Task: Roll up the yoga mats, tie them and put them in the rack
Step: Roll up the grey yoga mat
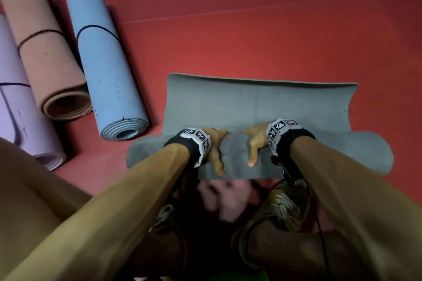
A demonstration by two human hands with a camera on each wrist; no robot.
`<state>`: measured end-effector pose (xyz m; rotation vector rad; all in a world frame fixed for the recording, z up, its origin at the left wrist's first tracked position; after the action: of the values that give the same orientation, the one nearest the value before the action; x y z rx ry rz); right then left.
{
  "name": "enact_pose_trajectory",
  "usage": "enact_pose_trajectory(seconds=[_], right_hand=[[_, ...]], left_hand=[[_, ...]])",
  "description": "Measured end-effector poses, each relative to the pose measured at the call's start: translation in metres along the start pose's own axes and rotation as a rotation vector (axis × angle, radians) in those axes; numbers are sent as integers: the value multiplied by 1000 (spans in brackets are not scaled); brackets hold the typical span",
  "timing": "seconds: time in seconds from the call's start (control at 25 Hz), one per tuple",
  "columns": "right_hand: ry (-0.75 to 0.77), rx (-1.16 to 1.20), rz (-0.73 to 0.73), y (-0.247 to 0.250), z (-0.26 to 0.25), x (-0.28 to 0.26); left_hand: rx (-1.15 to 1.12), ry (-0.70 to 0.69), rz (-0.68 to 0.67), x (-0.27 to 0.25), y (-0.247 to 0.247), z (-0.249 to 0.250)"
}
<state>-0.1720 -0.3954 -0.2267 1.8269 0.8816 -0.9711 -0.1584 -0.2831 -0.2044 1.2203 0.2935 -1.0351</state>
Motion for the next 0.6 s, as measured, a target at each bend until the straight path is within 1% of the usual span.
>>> enact_pose_trajectory(seconds=[0.08, 0.16, 0.28, 0.36, 0.44, 0.52, 0.56, 0.6], right_hand=[[9, -41, 85, 3, 2, -4], [9, -103, 120, -2, 2, -12], [-22, -332, 226, -2, 3, -26], [-41, -392, 286, 0, -2, -35], [-44, -342, 285, 2, -2, -33], [-47, -217, 221, 5, 1, -25], [-39, -149, 187, 7, 2, -21], [-27, -102, 153, 10, 2, -16]], left_hand=[[-94, 13, -66, 2, 2, 0], [-126, 17, -158, 3, 3, 2], [-148, 24, -284, 12, -2, 1], [-176, 31, -331, 16, -4, 1], [-208, 32, -358, 19, -8, 0], [-275, 27, -359, 19, -12, -1], [-286, 39, -322, 17, -10, -3], [-270, 52, -251, 18, -5, -8]])
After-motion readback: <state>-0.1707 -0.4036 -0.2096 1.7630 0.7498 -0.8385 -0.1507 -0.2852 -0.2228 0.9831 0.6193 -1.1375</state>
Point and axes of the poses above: each hand's wrist, its own x-axis towards the middle knuckle, its own y-axis out of the back of the hand, z = x × y, the point moved 10 cm from there along x, towards the middle knuckle, and after that the axes turned 7 degrees about z, right-handed, at the moved point
